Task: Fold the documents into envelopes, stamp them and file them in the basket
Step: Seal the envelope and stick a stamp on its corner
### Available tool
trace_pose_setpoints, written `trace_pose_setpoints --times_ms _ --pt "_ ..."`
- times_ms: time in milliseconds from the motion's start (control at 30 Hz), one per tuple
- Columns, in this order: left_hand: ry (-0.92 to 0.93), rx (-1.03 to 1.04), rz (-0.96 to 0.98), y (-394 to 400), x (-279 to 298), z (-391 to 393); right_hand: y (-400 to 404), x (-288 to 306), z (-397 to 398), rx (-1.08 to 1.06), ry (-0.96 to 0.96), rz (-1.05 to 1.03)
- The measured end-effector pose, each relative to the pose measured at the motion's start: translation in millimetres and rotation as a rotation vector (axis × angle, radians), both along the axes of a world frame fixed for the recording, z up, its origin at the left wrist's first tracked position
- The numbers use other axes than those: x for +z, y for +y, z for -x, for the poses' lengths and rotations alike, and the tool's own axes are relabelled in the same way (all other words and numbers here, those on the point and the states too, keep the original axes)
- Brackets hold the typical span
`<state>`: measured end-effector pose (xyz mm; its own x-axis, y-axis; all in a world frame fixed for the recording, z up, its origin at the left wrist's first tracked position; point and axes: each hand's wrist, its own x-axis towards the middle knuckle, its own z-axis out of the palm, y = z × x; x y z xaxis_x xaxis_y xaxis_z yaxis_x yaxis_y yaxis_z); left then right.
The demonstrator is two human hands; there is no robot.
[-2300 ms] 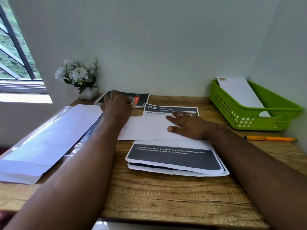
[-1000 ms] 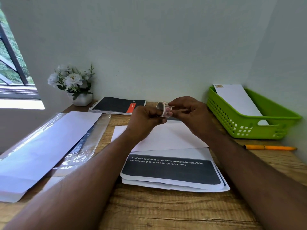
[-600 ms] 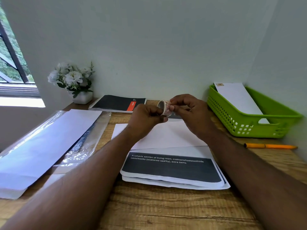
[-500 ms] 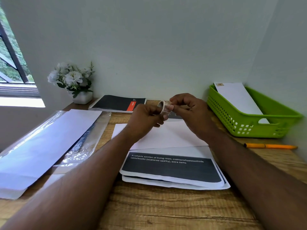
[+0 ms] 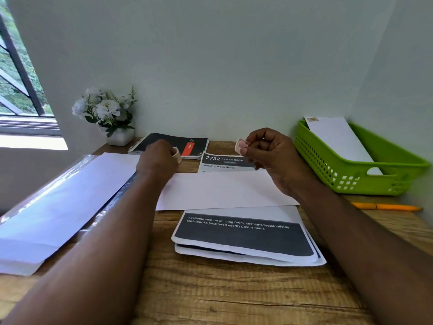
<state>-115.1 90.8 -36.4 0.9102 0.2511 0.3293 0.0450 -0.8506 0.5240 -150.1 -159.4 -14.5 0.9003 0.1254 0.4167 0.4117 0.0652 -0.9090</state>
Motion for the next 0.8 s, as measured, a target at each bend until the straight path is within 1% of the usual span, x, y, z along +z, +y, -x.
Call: trace_pose_setpoints --times_ms 133,233,267,300,367,433,467,533,633,733,800 --pt "0.090 0.061 -0.096 1.0 0.5 2.3 -2.9 -2.4 -2.7 0.020 0.011 0.036" --pt "0.029 0.125 -0.260 -13.4 5.5 9.6 -6.7 -3.4 -3.9 0.021 0.031 0.118" --pt "-0.020 0.088 -0.271 -24.6 6.6 14.1 -9.0 -2.8 -4.2 0.023 0.039 0.166" --pt "-0.069 0.001 -0.245 -38.8 5.5 17.8 -12.1 -1.3 -4.2 0.021 0.046 0.214" --pt "-0.106 -0.280 -0.144 -69.5 -3.3 23.4 -21.4 3.1 -5.7 -0.007 0.050 0.272" --pt "-0.002 -0.534 -0.088 -91.6 -15.8 26.9 -35.0 6.7 -8.5 -0.070 0.040 0.315" --pt "0.063 -0.610 -0.105 -96.8 -19.9 27.4 -42.3 7.6 -9.8 -0.105 0.039 0.348" --pt "0.152 -0.671 -0.208 -98.3 -20.2 26.5 -56.3 7.5 -11.9 -0.147 0.058 0.424" --pt "0.216 -0.655 -0.302 -93.9 -10.7 29.5 -71.4 1.7 -15.9 -0.190 0.096 0.494" --pt "0.153 -0.613 -0.376 -93.6 -1.9 37.2 -75.6 -9.4 -20.9 -0.184 0.140 0.491" --pt "0.094 -0.631 -0.352 -99.3 -0.4 42.0 -73.3 -15.6 -23.3 -0.157 0.162 0.501"
